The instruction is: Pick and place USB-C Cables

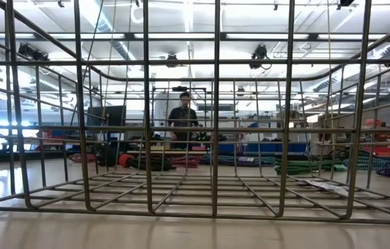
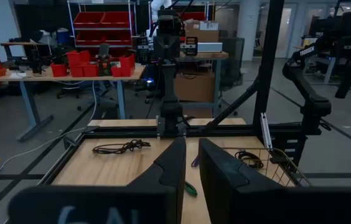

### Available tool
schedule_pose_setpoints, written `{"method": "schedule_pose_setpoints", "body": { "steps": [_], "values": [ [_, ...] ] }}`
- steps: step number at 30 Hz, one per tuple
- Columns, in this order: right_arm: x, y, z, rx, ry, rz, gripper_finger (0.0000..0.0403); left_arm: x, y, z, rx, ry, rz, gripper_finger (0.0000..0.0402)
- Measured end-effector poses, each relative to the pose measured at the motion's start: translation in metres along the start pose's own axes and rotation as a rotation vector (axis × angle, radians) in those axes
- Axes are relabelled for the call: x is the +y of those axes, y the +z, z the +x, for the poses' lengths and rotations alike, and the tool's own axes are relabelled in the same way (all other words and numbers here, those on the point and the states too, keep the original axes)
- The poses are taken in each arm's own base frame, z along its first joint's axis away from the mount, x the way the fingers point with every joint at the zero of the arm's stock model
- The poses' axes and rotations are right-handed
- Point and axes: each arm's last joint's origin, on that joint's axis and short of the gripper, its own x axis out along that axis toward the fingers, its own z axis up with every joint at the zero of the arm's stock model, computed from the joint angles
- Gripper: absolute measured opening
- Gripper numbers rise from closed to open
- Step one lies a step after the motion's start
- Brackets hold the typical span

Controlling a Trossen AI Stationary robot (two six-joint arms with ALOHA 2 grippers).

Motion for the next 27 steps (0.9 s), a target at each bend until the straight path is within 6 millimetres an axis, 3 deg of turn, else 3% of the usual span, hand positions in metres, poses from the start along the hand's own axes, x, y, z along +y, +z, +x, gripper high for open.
{"method": "schedule_pose_setpoints", "body": {
  "steps": [27],
  "values": [
    [0.0,-0.0001,0.0001,0.001,0.0,0.0,0.0038,0.0,0.0022,-0.0001,-0.023,0.0,0.0,0.0052]
  ]
}}
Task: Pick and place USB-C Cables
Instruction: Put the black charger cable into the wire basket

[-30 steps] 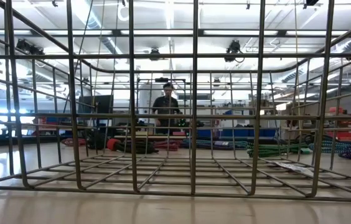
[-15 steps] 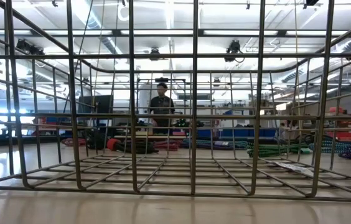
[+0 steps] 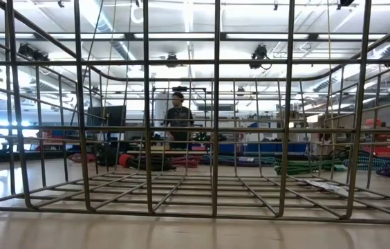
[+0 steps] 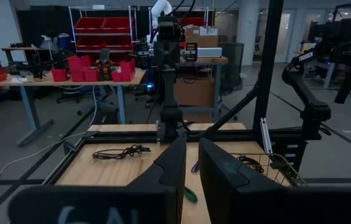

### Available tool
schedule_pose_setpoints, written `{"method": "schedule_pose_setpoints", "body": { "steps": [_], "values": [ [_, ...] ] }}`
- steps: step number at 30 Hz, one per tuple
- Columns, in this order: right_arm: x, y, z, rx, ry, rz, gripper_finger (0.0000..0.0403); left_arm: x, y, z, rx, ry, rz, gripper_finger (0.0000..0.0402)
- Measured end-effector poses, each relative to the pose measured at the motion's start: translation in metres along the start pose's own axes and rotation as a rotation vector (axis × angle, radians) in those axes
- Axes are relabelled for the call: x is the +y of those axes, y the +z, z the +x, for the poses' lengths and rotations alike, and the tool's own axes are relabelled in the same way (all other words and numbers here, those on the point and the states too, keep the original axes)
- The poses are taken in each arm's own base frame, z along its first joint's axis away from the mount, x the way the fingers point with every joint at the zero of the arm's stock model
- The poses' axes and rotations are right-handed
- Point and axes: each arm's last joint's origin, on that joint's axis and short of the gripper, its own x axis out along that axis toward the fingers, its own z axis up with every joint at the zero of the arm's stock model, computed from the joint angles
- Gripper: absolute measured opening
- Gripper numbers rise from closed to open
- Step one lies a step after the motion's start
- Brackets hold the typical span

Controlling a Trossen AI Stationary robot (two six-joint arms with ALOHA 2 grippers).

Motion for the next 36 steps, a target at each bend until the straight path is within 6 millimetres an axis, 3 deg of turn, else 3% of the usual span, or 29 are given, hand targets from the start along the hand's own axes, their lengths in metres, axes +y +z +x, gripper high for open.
{"method": "schedule_pose_setpoints", "body": {
  "steps": [15,27,31,36],
  "values": [
    [-0.003,0.016,-0.001,-0.162,-0.086,0.006,0.0038,0.0,0.021,-0.002,-0.217,0.002,0.0,0.0052],
    [-0.005,0.033,-0.004,-0.348,-0.167,0.065,0.0053,0.004,0.024,-0.003,-0.259,0.129,-0.062,0.0054],
    [-0.007,0.035,-0.002,-0.362,-0.231,0.067,0.0085,0.004,0.027,-0.004,-0.288,0.129,-0.063,0.0076],
    [-0.009,0.037,0.003,-0.382,-0.313,0.067,0.0133,0.005,0.033,-0.005,-0.342,0.17,-0.039,0.0139]
  ]
}}
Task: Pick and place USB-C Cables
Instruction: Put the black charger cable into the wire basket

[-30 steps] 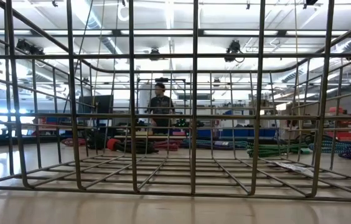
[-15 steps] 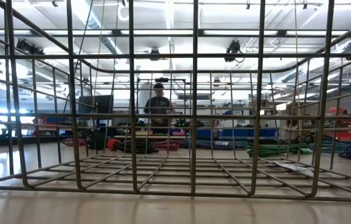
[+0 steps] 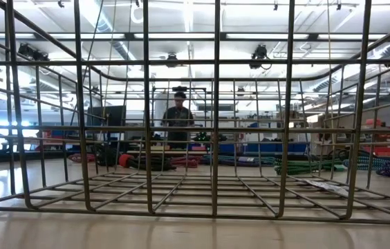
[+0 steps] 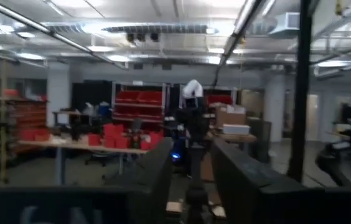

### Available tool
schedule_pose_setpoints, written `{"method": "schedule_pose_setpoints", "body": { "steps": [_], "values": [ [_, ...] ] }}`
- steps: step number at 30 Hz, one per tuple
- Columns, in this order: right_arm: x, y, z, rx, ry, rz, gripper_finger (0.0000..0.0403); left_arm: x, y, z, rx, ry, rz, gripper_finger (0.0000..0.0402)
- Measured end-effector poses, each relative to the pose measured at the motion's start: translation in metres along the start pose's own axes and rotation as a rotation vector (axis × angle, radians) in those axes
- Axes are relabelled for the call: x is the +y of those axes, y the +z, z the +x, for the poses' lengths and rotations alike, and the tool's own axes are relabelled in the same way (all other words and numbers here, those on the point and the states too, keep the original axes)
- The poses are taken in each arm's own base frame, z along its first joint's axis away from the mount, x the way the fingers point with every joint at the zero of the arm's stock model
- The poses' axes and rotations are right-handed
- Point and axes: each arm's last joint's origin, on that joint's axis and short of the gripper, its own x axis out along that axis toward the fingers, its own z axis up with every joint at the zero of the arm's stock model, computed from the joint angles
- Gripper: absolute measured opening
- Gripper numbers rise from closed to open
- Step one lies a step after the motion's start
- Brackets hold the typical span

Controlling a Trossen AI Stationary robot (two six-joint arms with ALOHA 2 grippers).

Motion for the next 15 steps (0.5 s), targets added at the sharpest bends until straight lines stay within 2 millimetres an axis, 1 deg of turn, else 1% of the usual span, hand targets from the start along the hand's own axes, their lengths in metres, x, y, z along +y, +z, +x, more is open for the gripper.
{"method": "schedule_pose_setpoints", "body": {
  "steps": [4,7,10,13,15],
  "values": [
    [0.001,0.002,0.007,-0.038,-0.022,-0.056,0.016,0.003,-0.001,0.002,0.002,0.111,0.024,0.0195],
    [0.002,0.013,0.013,-0.043,-0.035,-0.091,0.0168,0.004,-0.002,0.006,0.014,0.169,0.069,0.0218],
    [0.004,0.03,0.02,0.008,-0.045,-0.123,0.0168,0.004,-0.004,0.011,0.029,0.215,0.078,0.022],
    [0.005,0.042,0.032,0.152,-0.082,-0.165,0.0168,0.004,-0.005,0.019,0.081,0.258,0.1,0.0207],
    [0.006,0.046,0.041,0.273,-0.132,-0.18,0.0167,0.004,-0.007,0.025,0.136,0.286,0.117,0.0199]
  ]
}}
